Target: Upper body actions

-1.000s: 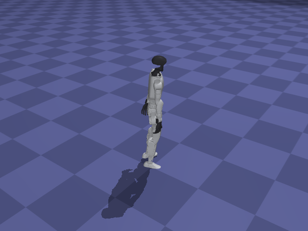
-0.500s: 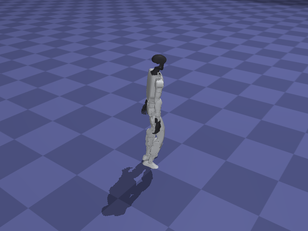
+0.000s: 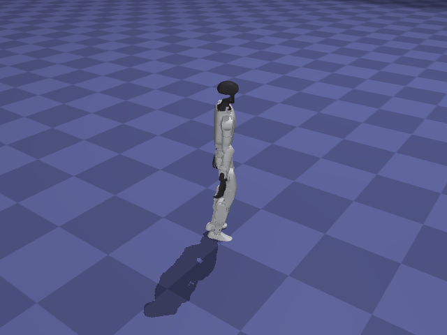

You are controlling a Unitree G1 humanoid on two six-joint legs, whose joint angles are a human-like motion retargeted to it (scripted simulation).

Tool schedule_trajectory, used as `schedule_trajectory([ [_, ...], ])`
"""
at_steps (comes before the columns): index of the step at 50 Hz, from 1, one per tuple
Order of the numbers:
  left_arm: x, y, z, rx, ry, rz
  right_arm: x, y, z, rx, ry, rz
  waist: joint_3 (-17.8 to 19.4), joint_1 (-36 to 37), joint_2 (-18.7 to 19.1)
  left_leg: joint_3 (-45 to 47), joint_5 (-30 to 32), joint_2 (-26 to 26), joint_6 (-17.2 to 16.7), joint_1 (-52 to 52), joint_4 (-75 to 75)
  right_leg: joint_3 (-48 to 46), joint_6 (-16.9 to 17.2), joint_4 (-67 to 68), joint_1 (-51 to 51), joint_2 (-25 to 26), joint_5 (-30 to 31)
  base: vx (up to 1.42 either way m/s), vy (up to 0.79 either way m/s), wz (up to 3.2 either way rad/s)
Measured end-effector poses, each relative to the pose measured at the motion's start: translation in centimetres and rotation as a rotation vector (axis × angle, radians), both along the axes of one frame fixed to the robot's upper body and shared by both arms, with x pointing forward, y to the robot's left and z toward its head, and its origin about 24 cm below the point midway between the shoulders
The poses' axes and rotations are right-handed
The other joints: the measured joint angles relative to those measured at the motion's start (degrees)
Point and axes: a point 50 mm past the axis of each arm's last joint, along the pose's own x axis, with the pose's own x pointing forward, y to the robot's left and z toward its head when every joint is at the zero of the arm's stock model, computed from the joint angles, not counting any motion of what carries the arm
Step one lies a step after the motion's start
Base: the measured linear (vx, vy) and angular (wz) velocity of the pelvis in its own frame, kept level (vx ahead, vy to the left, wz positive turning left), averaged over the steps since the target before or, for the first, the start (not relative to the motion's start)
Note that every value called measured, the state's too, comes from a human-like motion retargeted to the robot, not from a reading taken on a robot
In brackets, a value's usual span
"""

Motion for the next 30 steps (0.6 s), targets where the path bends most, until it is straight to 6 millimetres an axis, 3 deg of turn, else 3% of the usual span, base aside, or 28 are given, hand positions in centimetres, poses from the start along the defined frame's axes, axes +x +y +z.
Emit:
schedule_trajectory([
  [2, -4.7, 0.5, 0.5, -0.053, 0.170, 0.107, 8.4, 4.1, -0.4, 0.205, -0.147, 0.181, 0.5, 4.4, -1.6, 0.6, 8.7, 8.5, -1.5, -13.0, 22.8, 3.6, 0.5, -5.3, -1.3, -1.6, 2.8, -0.35, -0.21, -0.83],
  [3, -7.0, 1.2, 0.9, -0.063, 0.240, 0.136, 12.4, 6.4, 0.2, 0.320, -0.264, 0.248, 0.7, 6.4, -1.3, -1.9, 10.7, 13.0, 0.5, -21.3, 34.4, 1.9, 0.4, -7.3, -2.1, -0.4, 4.4, -0.34, -0.34, -0.04],
  [5, -11.3, 2.4, 2.1, -0.048, 0.374, 0.174, 19.7, 10.8, 3.4, 0.534, -0.520, 0.384, 2.4, 8.0, -1.4, -7.2, 7.5, 15.4, 3.4, -33.0, 50.1, -0.5, 0.3, -9.2, -2.4, 0.4, 6.0, -0.17, -0.29, 0.36],
  [7, -15.3, 3.1, 3.6, -0.013, 0.536, 0.162, 24.6, 13.8, 7.3, 0.687, -0.746, 0.479, 3.7, 11.0, -1.8, -7.9, 5.1, 17.5, 4.8, -39.4, 59.0, 1.5, -0.8, -8.0, -3.4, 0.2, 6.2, 0.03, -0.05, -0.21],
  [10, -17.7, 2.9, 4.7, 0.017, 0.622, 0.170, 28.6, 16.1, 12.0, 0.798, -0.996, 0.533, 5.0, 15.0, -1.5, -5.8, 2.3, 22.3, 6.6, -45.1, 66.6, 3.2, -1.8, -7.3, -4.2, 1.1, 6.4, -0.08, -0.04, -0.50],
  [13, -17.1, 2.7, 4.2, -0.018, 0.531, 0.231, 29.2, 18.0, 13.3, 0.926, -1.039, 0.449, 5.2, 12.9, -0.8, -5.5, 2.9, 22.8, 5.0, -45.2, 66.3, 2.4, -1.8, -7.7, -3.8, 1.7, 6.6, -0.07, -0.03, 0.32],
  [15, -16.3, 2.7, 3.9, -0.024, 0.510, 0.254, 28.3, 18.4, 12.6, 1.006, -0.969, 0.390, 3.9, 11.2, -0.4, -4.9, 4.2, 21.6, 3.4, -43.0, 62.3, 1.6, -1.7, -8.1, -3.8, 2.0, 6.3, 0.05, 0.04, 0.54],
  [18, -14.3, 3.3, 3.2, 0.009, 0.485, 0.252, 24.9, 16.7, 8.7, 0.968, -0.805, 0.285, 1.0, 8.8, -1.1, -4.3, 5.7, 15.9, 1.6, -35.2, 50.4, -0.4, -1.4, -7.9, -3.4, 1.2, 4.9, 0.19, 0.02, 0.83],
  [21, -10.0, 4.2, 2.0, 0.048, 0.383, 0.180, 18.8, 12.3, 3.6, 0.755, -0.645, 0.159, -0.7, 6.5, -2.3, -5.5, 9.0, 5.9, 0.5, -21.7, 29.1, -3.5, -0.6, -6.2, -2.0, -0.5, 2.4, 0.15, 0.06, 0.97],
  [22, -8.2, 4.2, 1.6, 0.060, 0.344, 0.148, 16.1, 10.5, 2.0, 0.647, -0.589, 0.115, -0.8, 6.0, -2.5, -5.8, 8.3, 2.4, 0.2, -16.1, 20.3, -4.4, -0.4, -5.0, -1.3, -1.0, 1.3, 0.12, 0.08, 0.58],
  [23, -6.2, 4.1, 1.3, 0.071, 0.302, 0.115, 13.1, 8.5, 0.6, 0.525, -0.524, 0.067, -0.8, 5.7, -2.6, -5.9, 2.9, -0.6, 0.4, -10.5, 11.1, -5.1, -0.2, -3.1, -0.9, -1.2, 0.1, 0.12, 0.10, 0.33],
  [25, -1.5, 2.6, 0.7, 0.068, 0.197, 0.060, 6.2, 4.7, -1.0, 0.282, -0.349, -0.022, -1.2, 5.0, -1.3, 0.2, -4.5, -3.5, 4.4, -0.7, -6.6, -6.6, -0.4, 2.3, -0.9, 0.5, 0.4, 0.10, 0.16, 0.23],
  [27, 5.4, -0.1, 0.7, -0.020, -0.003, -0.004, 0.5, 1.7, -0.8, 0.085, -0.152, -0.142, 0.5, -0.5, 1.8, -7.8, -0.5, -4.5, 6.3, 3.5, -16.3, -14.8, -1.5, 14.2, -4.7, -0.1, 12.0, -0.22, 0.24, 0.86],
  [28, 9.7, -1.4, 1.3, -0.071, -0.139, -0.040, -1.2, 0.6, -0.4, 0.024, -0.085, -0.221, 2.1, -2.2, 3.1, -7.5, 0.3, -1.4, 4.4, 3.6, -17.0, -11.8, -0.8, 24.6, -10.9, -1.0, 16.9, -0.57, 0.20, 0.35],
  [30, 18.5, -3.7, 4.2, -0.132, -0.440, -0.108, -3.9, -1.4, 0.5, -0.056, -0.017, -0.400, 5.0, -5.1, 5.3, -5.6, 0.6, 1.3, 4.0, 2.2, -17.3, -12.1, -5.4, 45.0, -22.2, -5.0, 19.9, -0.60, 0.25, -0.06],
])
